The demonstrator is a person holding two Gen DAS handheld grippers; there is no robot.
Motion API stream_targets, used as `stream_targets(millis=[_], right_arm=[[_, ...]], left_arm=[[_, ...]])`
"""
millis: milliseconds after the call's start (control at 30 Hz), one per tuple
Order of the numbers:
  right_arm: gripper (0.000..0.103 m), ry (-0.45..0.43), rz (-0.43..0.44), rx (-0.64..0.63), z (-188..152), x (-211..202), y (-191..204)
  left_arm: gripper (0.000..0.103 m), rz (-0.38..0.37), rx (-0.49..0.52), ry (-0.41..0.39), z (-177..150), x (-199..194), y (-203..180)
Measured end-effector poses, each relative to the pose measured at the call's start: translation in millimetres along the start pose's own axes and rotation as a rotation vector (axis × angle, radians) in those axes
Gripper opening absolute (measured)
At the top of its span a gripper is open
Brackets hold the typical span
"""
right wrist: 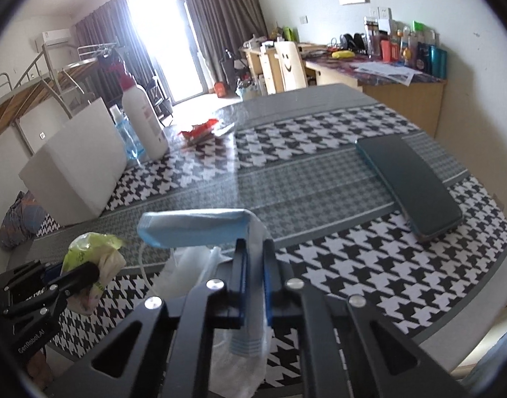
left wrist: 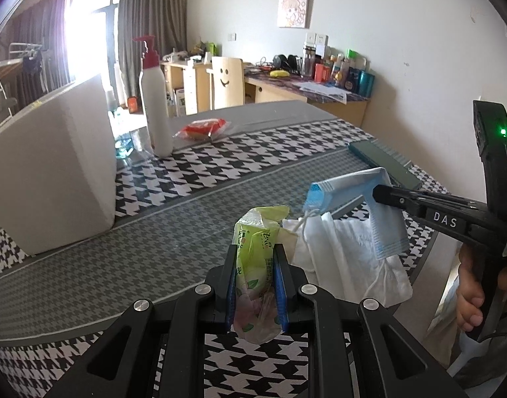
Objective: Organize soft objects
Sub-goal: 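Close the right gripper on the blue face mask and lift while the left gripper holds the wipe pack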
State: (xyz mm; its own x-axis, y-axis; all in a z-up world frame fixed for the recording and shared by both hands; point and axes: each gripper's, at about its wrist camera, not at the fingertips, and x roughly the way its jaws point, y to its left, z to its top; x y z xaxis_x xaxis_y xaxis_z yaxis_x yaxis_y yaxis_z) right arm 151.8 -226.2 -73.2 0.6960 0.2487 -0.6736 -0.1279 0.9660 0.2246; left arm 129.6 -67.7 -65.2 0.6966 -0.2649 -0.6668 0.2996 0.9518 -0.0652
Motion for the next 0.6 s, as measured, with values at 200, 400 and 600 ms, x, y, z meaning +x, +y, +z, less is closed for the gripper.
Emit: stream_targets(millis=[200, 400, 600], right_arm=[[0.011, -0.035, 0.016, 0.011, 5.7, -9.8, 1.7], [0.010, -0.058, 0.027, 0.026, 10.3, -17.1, 3.0], [0.010, -0.098, 0.059, 0.028, 16.5, -30.0, 7.9]], left_arm=[[0.021, 0.005, -0.004, -0.023, 1.9, -9.3, 3.8], [0.021, 0.018, -0.007, -0.042, 2.9, -16.0, 7.1], [0.021, 0.032, -0.008, -0.058, 4.0, -23.0, 10.0]])
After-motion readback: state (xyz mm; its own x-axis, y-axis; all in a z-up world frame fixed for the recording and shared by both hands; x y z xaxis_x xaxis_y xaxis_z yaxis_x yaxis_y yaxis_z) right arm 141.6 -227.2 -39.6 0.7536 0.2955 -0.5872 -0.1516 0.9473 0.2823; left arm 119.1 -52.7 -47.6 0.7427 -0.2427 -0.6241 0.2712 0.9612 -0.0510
